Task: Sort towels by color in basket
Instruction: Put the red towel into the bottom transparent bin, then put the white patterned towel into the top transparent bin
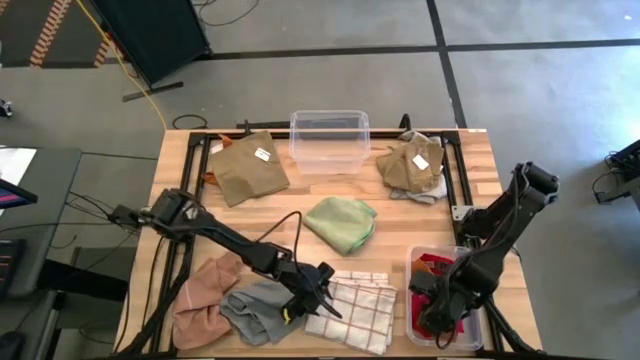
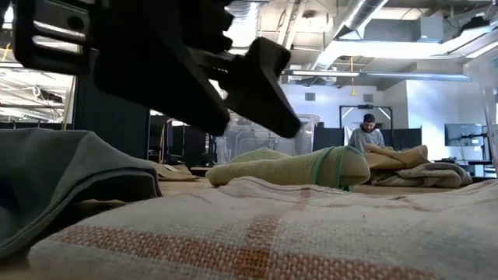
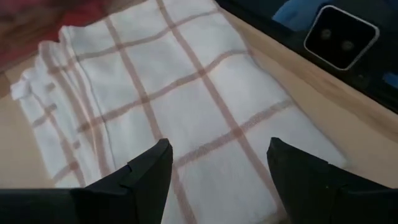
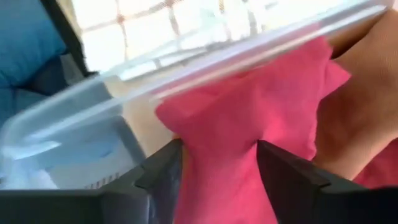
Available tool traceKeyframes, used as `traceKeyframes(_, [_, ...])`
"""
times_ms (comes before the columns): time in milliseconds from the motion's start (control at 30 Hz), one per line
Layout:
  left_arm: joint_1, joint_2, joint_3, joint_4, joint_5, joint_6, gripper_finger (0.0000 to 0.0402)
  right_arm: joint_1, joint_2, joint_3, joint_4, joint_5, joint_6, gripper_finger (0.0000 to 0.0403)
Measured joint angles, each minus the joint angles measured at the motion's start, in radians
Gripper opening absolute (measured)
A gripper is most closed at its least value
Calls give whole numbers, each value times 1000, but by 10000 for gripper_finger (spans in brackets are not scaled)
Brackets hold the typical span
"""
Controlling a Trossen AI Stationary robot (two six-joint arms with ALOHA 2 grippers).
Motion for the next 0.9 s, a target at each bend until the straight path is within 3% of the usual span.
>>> traceKeyframes(267, [12,124,55,-20,18,1,251,-4,-25,104,-50,1,-24,239])
traceKeyframes(500, [28,156,76,-49,20,-14,241,-7,-25,227,-112,53,-76,240])
traceKeyframes(633, [29,156,75,-53,14,0,194,-12,-25,280,-145,109,-103,240])
traceKeyframes(900, [30,156,74,-108,-3,58,43,-18,-26,308,-153,150,-133,240])
